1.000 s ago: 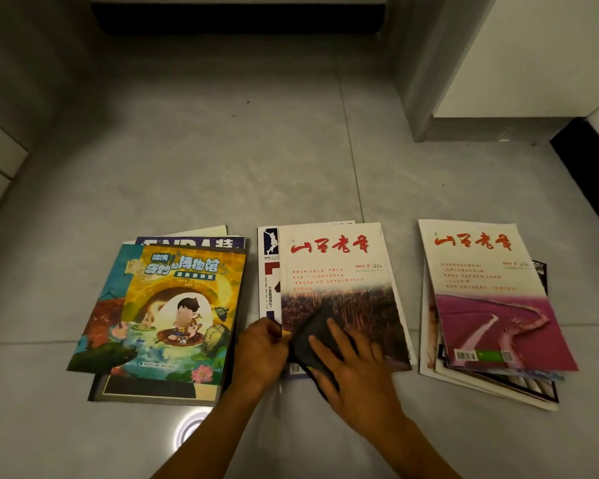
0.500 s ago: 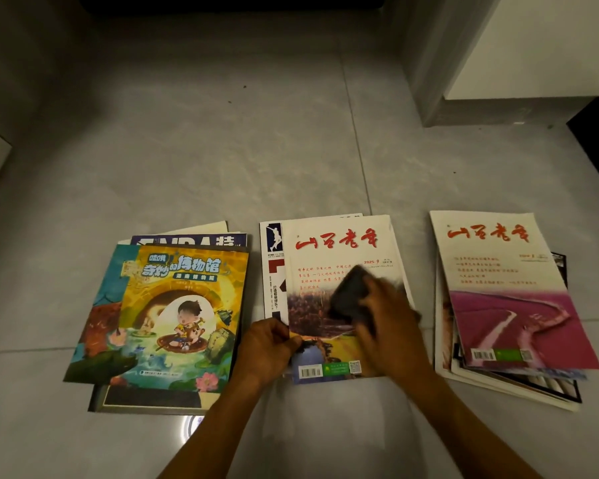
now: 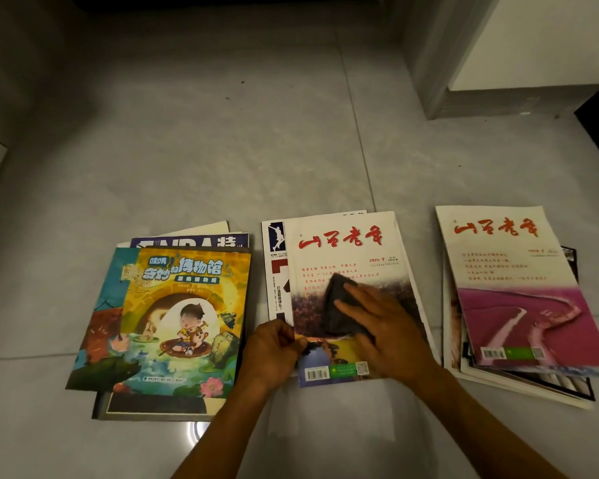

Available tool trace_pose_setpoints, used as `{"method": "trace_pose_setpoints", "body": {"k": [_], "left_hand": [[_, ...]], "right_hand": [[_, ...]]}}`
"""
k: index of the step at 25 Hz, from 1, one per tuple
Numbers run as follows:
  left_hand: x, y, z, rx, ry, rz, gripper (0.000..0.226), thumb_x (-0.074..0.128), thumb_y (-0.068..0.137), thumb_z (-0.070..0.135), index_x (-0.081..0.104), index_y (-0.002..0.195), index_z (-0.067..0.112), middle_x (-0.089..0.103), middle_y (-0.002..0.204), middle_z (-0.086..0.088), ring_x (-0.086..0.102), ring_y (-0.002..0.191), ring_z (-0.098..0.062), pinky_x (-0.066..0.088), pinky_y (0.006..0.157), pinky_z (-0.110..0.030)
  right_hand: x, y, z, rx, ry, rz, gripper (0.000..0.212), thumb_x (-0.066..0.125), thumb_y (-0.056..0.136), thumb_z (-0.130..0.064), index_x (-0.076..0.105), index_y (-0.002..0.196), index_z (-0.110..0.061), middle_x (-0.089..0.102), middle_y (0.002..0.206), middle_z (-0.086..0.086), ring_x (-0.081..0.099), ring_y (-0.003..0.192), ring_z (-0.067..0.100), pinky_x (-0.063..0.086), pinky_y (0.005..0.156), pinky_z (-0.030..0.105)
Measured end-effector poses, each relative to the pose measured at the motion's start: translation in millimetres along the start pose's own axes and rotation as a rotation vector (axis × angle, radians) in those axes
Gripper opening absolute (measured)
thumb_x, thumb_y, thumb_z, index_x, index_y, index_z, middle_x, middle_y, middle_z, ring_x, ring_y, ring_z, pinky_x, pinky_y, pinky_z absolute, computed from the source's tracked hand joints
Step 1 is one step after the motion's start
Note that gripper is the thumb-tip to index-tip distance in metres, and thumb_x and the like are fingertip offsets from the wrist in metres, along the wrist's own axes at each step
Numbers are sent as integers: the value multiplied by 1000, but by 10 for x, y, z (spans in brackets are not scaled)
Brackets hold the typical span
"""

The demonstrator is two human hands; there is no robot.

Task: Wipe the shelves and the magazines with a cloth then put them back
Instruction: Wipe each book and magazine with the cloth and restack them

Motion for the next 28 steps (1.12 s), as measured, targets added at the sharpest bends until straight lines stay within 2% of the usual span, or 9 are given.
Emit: {"method": "trace_pose_setpoints", "body": {"k": [3, 5, 9, 13, 17, 20, 23, 25, 28], "left_hand": [[-6, 19, -23, -14, 12, 7, 15, 74, 82, 24, 62, 79, 14, 68, 84, 1, 65, 83, -15, 48, 66, -19], [-16, 11, -2, -15, 19, 8, 14, 73, 82, 23, 63, 79, 15, 69, 85, 1, 65, 82, -14, 49, 68, -20], [32, 7, -11, 4, -13, -33, 9, 70, 85, 24, 63, 89, 19, 70, 95, -1, 66, 89, -18, 56, 83, -35], [80, -23, -77, 2, -30, -30, 11, 68, 86, 28, 58, 85, 24, 70, 100, -1, 66, 96, -20, 57, 84, -42], [43, -33, -24, 36, -28, 5, 17, 68, 86, 28, 54, 77, 25, 69, 89, 0, 66, 90, -18, 56, 79, -34], [10, -52, 44, 69, 5, 1, 15, 67, 87, 29, 54, 80, 25, 66, 84, 3, 64, 82, -14, 54, 74, -27], [-5, -35, 55, 85, 4, -3, 18, 68, 87, 28, 54, 76, 28, 68, 84, 0, 65, 80, -15, 55, 74, -30], [23, -28, 11, 72, -12, -12, 20, 68, 86, 28, 53, 74, 28, 68, 83, 1, 66, 81, -15, 56, 75, -31], [29, -44, -12, 65, -15, -6, 17, 68, 87, 29, 54, 77, 26, 69, 86, 1, 66, 83, -14, 57, 78, -35]], "right_hand": [[-185, 33, 527, 414, 150, 109, 43, 51, 89, -36, 52, 129, -21, 42, 148, 6, 42, 132, 31, 40, 105, 55], [-80, 170, 208, 512, 115, 69, 42, 62, 84, -36, 50, 122, -22, 41, 147, 5, 40, 134, 29, 37, 108, 51], [123, 433, -511, 78, 52, -48, 43, 68, 80, -44, 54, 115, -23, 47, 144, 4, 40, 135, 26, 34, 111, 48], [127, 832, 1, 174, 124, -47, 51, 64, 87, -34, 46, 134, -23, 48, 142, 2, 42, 131, 23, 34, 111, 42], [113, 1384, -10, 229, 99, -3, 64, 61, 90, -31, 34, 147, -20, 46, 144, 6, 40, 134, 26, 28, 114, 42], [192, 1141, -550, 22, 35, -49, 65, 66, 86, -29, 40, 145, -21, 42, 149, 1, 35, 138, 25, 18, 114, 38], [240, 953, -708, -176, 39, -112, 65, 68, 83, -28, 43, 143, -23, 41, 149, -1, 35, 138, 22, 16, 114, 37], [236, 1239, -412, -43, 66, -105, 65, 63, 89, -26, 35, 147, -23, 36, 152, -1, 30, 141, 22, 14, 116, 37], [93, 1560, 145, 348, 58, 8, 65, 61, 92, -27, 31, 149, -20, 35, 153, 3, 28, 141, 25, 18, 116, 40]]}}
Point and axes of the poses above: each hand's wrist, its own y-axis towards the middle knuckle, its own x-axis out of the palm, z = x × y, the point moved 9 cm from there along y, towards the middle knuckle
